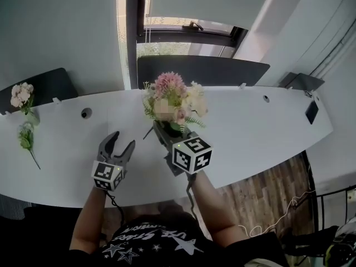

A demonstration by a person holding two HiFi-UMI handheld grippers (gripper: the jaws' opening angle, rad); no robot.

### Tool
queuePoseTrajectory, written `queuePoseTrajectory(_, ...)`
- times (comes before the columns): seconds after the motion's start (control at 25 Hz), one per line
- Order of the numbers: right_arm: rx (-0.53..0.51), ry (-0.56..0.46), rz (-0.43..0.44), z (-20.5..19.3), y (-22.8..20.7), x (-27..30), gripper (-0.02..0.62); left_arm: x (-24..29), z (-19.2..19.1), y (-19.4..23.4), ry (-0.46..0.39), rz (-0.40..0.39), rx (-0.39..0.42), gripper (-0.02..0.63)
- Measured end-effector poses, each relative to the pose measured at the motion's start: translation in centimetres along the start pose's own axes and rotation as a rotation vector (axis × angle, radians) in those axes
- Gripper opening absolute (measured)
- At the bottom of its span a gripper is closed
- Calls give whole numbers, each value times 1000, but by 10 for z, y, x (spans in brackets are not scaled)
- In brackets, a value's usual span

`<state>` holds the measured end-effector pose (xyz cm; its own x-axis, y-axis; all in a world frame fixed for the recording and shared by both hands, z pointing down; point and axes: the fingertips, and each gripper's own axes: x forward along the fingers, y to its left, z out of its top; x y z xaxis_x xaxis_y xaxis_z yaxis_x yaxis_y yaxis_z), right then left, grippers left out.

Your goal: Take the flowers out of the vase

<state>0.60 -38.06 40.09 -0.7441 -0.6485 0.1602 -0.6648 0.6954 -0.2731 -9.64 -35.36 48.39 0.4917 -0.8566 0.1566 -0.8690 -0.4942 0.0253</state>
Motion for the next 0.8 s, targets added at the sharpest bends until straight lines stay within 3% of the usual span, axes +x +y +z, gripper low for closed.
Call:
queuePoseTrajectory(0.36,8,31,-56,-39,67,-23,55,-71,-12,0,-24,-41,6,259)
queuePoseTrajectory(0.8,7,35,-125,-81,149,-63,55,-152,-12,-22,-64,-148,-5,259)
